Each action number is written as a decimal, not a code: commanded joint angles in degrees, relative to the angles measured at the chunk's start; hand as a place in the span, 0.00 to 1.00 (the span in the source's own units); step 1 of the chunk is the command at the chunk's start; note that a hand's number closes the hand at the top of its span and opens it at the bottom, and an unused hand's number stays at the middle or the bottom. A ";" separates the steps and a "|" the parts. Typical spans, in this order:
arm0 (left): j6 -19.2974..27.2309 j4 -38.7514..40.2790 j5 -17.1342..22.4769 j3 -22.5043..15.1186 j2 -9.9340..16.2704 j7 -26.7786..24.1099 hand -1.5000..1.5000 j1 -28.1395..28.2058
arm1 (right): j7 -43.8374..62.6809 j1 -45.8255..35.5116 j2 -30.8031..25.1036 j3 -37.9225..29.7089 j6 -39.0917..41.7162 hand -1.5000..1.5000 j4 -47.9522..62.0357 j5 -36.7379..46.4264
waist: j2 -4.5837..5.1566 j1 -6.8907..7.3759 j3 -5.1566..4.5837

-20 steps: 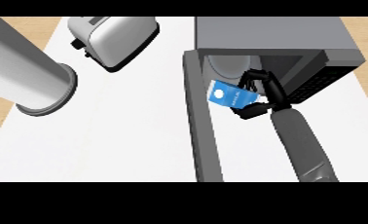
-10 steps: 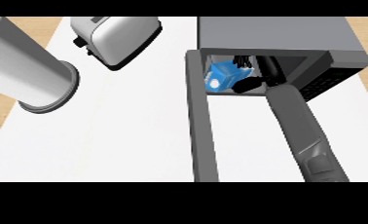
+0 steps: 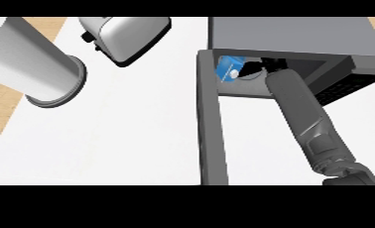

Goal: Pick up the milk, place it into the microwave and close the microwave

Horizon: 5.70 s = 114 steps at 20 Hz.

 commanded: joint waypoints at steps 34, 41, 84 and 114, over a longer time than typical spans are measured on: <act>-0.02 3.62 -7.63 -5.39 1.15 6.43 0.00 -13.75 | -10.75 -3.68 -2.88 -10.77 5.96 0.00 12.57 -6.84 | 0.00 -0.08 -0.01; 3.89 -1.33 -16.10 -14.24 -2.85 11.09 0.00 -13.32 | -13.82 0.26 -2.14 -10.39 12.18 0.00 12.10 -7.78 | -1.03 -2.00 -0.09; 13.71 46.70 -34.58 -37.67 -8.63 39.12 1.00 -74.17 | -7.73 64.98 -3.95 -4.69 40.00 0.00 -60.12 -24.44 | -1.55 -6.37 -0.32; 54.07 66.06 0.96 -52.65 -8.64 22.98 1.00 -102.84 | 6.97 57.67 -12.78 -2.68 49.94 0.00 -77.42 -45.74 | 1.22 -16.65 -0.85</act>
